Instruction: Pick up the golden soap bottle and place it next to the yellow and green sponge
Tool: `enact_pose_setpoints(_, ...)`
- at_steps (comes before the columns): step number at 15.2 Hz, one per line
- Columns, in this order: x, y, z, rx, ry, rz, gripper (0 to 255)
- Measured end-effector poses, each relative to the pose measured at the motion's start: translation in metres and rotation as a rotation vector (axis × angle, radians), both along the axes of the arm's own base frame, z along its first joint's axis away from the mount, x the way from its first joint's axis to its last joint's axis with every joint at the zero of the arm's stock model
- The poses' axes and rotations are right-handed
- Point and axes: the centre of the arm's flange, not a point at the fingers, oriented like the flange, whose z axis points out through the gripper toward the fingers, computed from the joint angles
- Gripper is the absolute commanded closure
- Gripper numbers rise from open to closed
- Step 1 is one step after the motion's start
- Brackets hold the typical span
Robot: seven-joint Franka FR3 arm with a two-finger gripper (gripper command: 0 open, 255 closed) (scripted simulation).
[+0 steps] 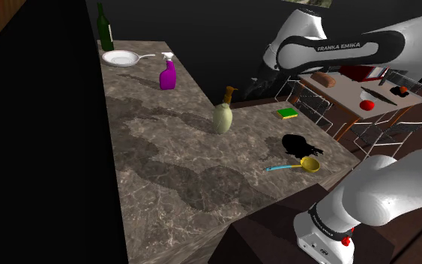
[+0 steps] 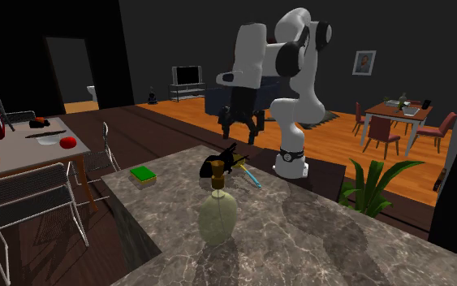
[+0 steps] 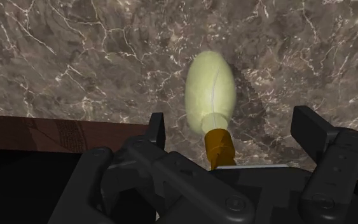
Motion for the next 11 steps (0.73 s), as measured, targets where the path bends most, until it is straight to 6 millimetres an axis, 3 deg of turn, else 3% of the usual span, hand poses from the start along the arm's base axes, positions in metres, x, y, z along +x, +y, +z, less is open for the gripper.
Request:
enact_pose_setpoints(6,0.059,-0.003,-0.051,0.043,-0.046,-0.028,0)
enact_pose_setpoints(11,0.082,-0.001,-0.080,0.059,-0.064,-0.039,0)
